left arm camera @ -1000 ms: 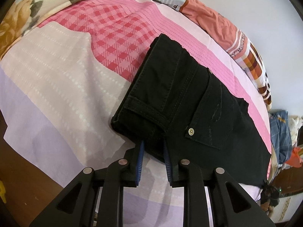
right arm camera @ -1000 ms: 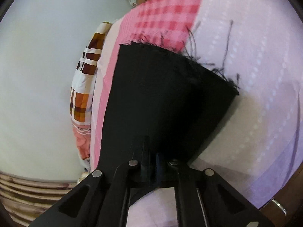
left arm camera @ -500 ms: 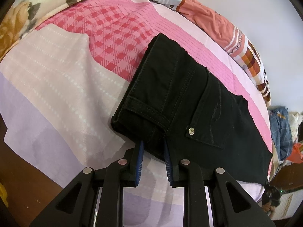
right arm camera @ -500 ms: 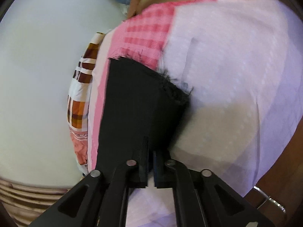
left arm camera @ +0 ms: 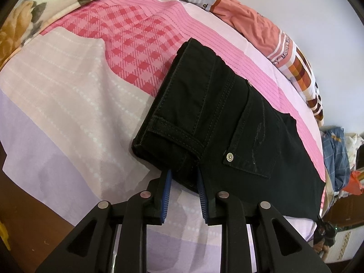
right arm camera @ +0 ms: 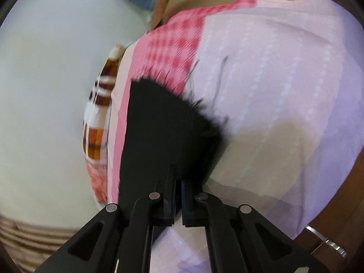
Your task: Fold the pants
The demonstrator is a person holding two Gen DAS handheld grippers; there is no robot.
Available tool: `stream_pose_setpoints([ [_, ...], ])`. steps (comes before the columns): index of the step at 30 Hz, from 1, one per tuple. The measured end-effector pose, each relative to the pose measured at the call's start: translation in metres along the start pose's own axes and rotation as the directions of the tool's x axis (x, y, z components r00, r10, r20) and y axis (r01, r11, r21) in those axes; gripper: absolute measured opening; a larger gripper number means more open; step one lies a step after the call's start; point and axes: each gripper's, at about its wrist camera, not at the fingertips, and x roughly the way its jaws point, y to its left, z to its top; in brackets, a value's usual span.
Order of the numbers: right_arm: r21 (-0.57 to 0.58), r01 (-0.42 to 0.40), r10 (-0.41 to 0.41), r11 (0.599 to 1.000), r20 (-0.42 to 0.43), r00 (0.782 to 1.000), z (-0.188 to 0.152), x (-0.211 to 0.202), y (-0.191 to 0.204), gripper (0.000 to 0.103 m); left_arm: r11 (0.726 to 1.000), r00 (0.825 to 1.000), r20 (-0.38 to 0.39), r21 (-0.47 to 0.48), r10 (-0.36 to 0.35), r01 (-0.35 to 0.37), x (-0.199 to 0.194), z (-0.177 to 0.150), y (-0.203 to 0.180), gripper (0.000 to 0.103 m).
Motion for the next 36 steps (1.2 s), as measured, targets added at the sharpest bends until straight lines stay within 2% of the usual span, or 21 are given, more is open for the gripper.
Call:
stream_pose_setpoints([
  [1, 0.016, 0.008, -0.009, 1.0, 0.03, 1.0, 0.004, -0.009, -0.003, 0.002, 1.0, 1.0, 0.001, 0.0, -0.002, 0.002, 0.0, 0.0, 0.0, 0.025],
  [3, 0.034, 0.029, -0.032, 0.999, 0.083, 0.996, 0.009, -0.025, -0.005, 0.013, 1.0, 1.0, 0.004, 0.001, -0.012, 0.012, -0.001, -0.001, 0.001, 0.025],
  [5, 0.049, 0.051, -0.059, 0.998, 0.166, 0.984, 0.012, -0.049, -0.003, 0.013, 1.0, 1.0, 0.006, -0.005, -0.021, 0.021, -0.001, -0.001, 0.003, 0.025],
  [7, 0.01, 0.034, -0.036, 0.999, 0.205, 0.978, 0.011, -0.059, 0.012, 0.013, 1.0, 1.0, 0.005, -0.009, -0.03, 0.03, -0.001, -0.001, 0.004, 0.025],
  [9, -0.097, 0.001, 0.017, 0.995, 0.182, 0.983, 0.002, -0.054, 0.046, 0.013, 0.999, 0.999, 0.012, -0.008, -0.036, 0.037, -0.001, -0.001, 0.004, 0.025],
  [12, -0.243, -0.142, 0.152, 0.96, 0.025, 0.988, -0.024, -0.021, 0.1, 0.017, 0.999, 0.999, 0.037, 0.043, -0.016, 0.014, -0.001, -0.004, -0.002, 0.025],
  [13, -0.296, -0.202, 0.19, 0.933, -0.069, 0.979, -0.038, -0.002, 0.123, 0.02, 0.999, 0.999, 0.042, 0.053, -0.011, 0.009, -0.002, -0.005, -0.003, 0.025],
  [15, -0.388, -0.288, 0.194, 0.876, -0.263, 0.945, -0.073, 0.038, 0.164, 0.037, 0.999, 0.999, 0.041, 0.049, -0.016, 0.014, -0.002, -0.004, -0.002, 0.026],
  [16, -0.425, -0.331, 0.177, 0.842, -0.362, 0.915, -0.095, 0.061, 0.183, 0.04, 0.999, 0.999, 0.039, 0.042, -0.025, 0.023, -0.002, -0.003, 0.0, 0.026],
  [17, -0.469, -0.379, 0.145, 0.798, -0.462, 0.875, -0.125, 0.088, 0.206, 0.042, 0.999, 0.999, 0.036, 0.034, -0.035, 0.034, -0.001, -0.002, 0.002, 0.026],
  [18, -0.499, -0.399, 0.117, 0.769, -0.505, 0.855, -0.143, 0.103, 0.218, 0.042, 0.999, 0.999, 0.034, 0.029, -0.041, 0.04, -0.001, -0.002, 0.003, 0.026],
  [19, -0.555, -0.416, 0.057, 0.72, -0.55, 0.833, -0.169, 0.129, 0.238, 0.042, 0.999, 0.998, 0.034, 0.027, -0.044, 0.043, -0.001, -0.001, 0.003, 0.026],
  [21, -0.626, -0.429, -0.014, 0.651, -0.575, 0.818, -0.197, 0.159, 0.26, 0.042, 0.998, 0.998, 0.041, 0.038, -0.042, 0.04, -0.001, -0.002, 0.002, 0.026],
  [22, -0.664, -0.44, -0.055, 0.604, -0.586, 0.808, -0.213, 0.181, 0.277, 0.042, 0.998, 0.998, 0.047, 0.046, -0.039, 0.037, -0.001, -0.003, 0.001, 0.026],
  [24, -0.708, -0.453, -0.113, 0.541, -0.596, 0.795, -0.232, 0.209, 0.297, 0.042, 0.998, 0.998, 0.053, 0.057, -0.036, 0.033, -0.001, -0.004, 0.001, 0.026],
  [25, -0.749, -0.45, -0.16, 0.486, -0.582, 0.797, -0.246, 0.227, 0.309, 0.042, 0.998, 0.998, 0.053, 0.063, -0.034, 0.031, -0.001, -0.004, 0.0, 0.026],
  [27, -0.792, -0.454, -0.222, 0.408, -0.568, 0.793, -0.265, 0.251, 0.322, 0.041, 0.997, 0.998, 0.054, 0.076, -0.03, 0.026, -0.001, -0.004, 0.0, 0.027],
  [28, -0.813, -0.449, -0.246, 0.372, -0.552, 0.797, -0.269, 0.26, 0.326, 0.041, 0.996, 0.998, 0.056, 0.083, -0.026, 0.022, -0.001, -0.004, -0.001, 0.027],
  [30, -0.864, -0.423, -0.306, 0.274, -0.495, 0.813, -0.282, 0.278, 0.331, 0.041, 0.995, 0.998, 0.06, 0.098, -0.016, 0.01, -0.001, -0.005, -0.003, 0.027],
  [33, -0.885, -0.415, -0.353, 0.212, -0.466, 0.811, -0.29, 0.3, 0.331, 0.041, 0.994, 0.998, 0.061, 0.108, -0.006, -0.001, 0.0, -0.004, -0.005, 0.028],
  [36, -0.894, -0.41, -0.404, 0.178, -0.447, 0.798, -0.299, 0.325, 0.332, 0.041, 0.993, 0.998, 0.063, 0.119, 0.001, -0.008, 0.0, -0.004, -0.006, 0.029],
])
